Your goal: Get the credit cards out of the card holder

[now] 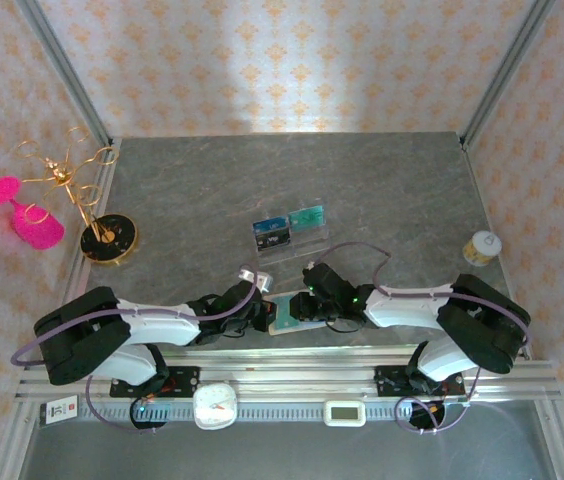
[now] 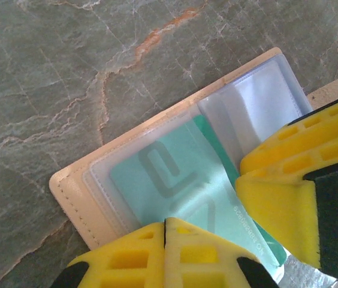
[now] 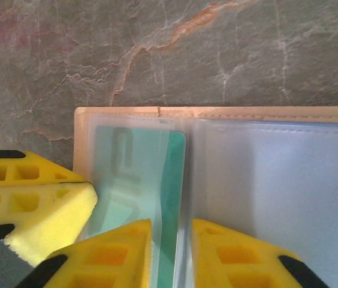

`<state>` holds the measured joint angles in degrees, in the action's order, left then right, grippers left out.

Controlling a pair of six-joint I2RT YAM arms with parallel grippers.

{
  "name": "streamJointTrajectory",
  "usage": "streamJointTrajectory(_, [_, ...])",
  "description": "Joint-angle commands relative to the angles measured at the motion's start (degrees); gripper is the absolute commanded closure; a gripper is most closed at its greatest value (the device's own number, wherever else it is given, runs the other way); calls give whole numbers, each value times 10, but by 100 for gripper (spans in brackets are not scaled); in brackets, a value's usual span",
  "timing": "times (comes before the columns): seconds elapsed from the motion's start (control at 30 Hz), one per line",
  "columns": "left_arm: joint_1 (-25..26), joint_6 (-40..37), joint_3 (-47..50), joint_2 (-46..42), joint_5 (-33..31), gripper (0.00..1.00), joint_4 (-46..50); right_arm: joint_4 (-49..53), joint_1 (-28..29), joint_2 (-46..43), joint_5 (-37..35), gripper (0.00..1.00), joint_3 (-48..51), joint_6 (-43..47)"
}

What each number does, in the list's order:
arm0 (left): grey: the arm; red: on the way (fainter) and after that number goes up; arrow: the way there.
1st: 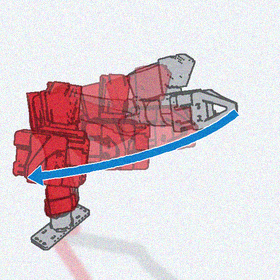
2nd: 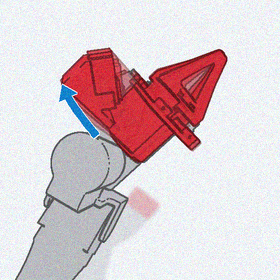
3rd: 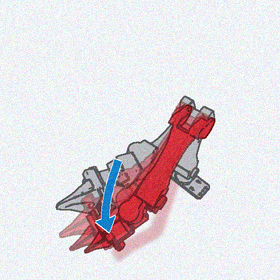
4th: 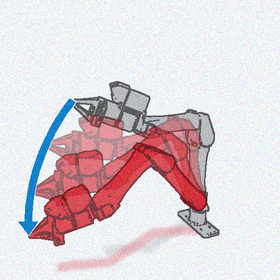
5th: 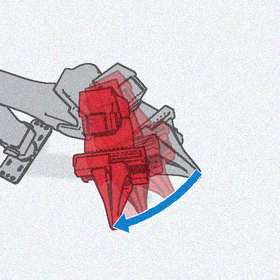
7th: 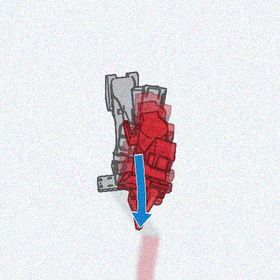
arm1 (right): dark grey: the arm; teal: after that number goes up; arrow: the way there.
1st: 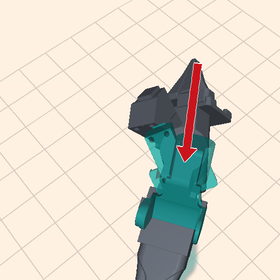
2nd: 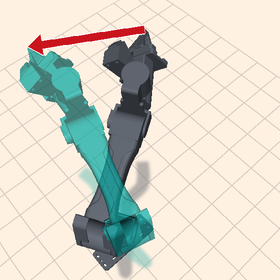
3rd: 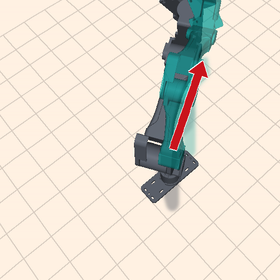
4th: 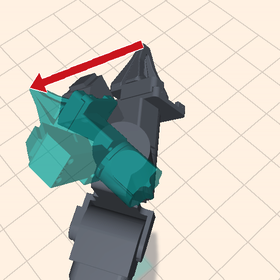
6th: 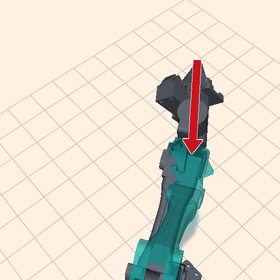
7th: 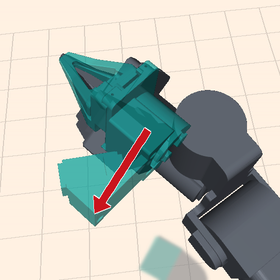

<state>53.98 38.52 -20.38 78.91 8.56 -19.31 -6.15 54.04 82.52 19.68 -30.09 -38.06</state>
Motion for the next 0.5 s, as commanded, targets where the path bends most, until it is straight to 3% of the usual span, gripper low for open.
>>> streamJointTrajectory(0.0, [1,-2,18,19,-1,100,16,-20,-4,5,11,81,11,-9])
streamJointTrajectory(0.23, [1,0,25,17,8,100,10,-32,-5,11,22,88,14,-20])
streamJointTrajectory(0.37, [1,1,26,11,7,100,12,-32,-7,5,26,100,19,-32])
streamJointTrajectory(0.47, [1,2,31,2,4,100,11,-2,-10,-20,6,100,18,-35])
